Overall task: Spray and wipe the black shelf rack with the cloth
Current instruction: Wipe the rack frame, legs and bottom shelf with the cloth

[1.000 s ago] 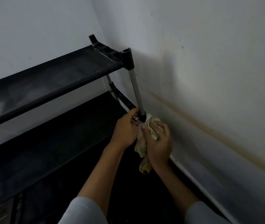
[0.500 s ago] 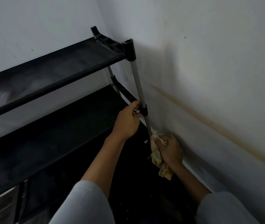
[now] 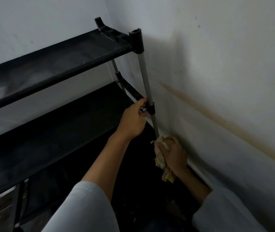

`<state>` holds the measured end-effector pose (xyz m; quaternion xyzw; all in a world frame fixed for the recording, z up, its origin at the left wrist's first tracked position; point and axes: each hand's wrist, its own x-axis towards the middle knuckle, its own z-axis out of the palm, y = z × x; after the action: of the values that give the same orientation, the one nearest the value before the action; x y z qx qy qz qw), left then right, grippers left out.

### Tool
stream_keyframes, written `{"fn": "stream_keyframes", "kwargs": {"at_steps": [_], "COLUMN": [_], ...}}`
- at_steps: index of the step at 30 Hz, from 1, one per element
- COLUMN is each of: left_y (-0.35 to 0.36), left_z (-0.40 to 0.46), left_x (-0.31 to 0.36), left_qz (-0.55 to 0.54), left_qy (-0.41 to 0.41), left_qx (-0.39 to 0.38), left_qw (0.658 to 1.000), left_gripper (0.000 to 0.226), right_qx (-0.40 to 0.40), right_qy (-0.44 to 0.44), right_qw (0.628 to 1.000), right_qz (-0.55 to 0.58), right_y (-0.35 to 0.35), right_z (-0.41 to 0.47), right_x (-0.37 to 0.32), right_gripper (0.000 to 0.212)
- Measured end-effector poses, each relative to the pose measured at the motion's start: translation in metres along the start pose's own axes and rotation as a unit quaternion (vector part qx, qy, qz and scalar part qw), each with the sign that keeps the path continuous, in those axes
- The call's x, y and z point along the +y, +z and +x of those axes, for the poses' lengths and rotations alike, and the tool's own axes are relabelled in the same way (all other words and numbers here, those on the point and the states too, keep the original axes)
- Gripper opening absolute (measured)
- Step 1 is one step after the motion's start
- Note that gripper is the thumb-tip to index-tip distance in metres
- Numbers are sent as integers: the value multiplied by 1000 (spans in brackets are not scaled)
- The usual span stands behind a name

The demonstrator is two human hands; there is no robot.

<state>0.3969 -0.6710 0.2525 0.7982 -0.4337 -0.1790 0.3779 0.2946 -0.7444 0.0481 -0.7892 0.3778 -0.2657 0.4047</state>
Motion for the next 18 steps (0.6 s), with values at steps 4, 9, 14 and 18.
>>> {"fn": "stream_keyframes", "kwargs": {"at_steps": [4, 9, 14, 18], "left_y": [1, 6, 31, 53], "left_z": [-3, -14, -12, -13], "left_x": [-9, -38, -85, -107], "left_qz": [33, 251, 287, 165], "left_qy": [74, 304, 386, 163], "left_qx": [-9, 141, 145, 61], "left_qw": [997, 908, 865, 971], "left_gripper": [56, 46, 15, 27], "right_qx": [-58, -66, 135, 135], "right_qy": [-9, 35, -24, -52], "right_qw": [995, 996, 987, 979], "right_qz": [-87, -41, 79, 146], "right_y": [7, 12, 17, 30], "right_z": [-34, -57, -22, 7], "right_x": [50, 87, 46, 18], "right_gripper": [59, 40, 38, 33]}}
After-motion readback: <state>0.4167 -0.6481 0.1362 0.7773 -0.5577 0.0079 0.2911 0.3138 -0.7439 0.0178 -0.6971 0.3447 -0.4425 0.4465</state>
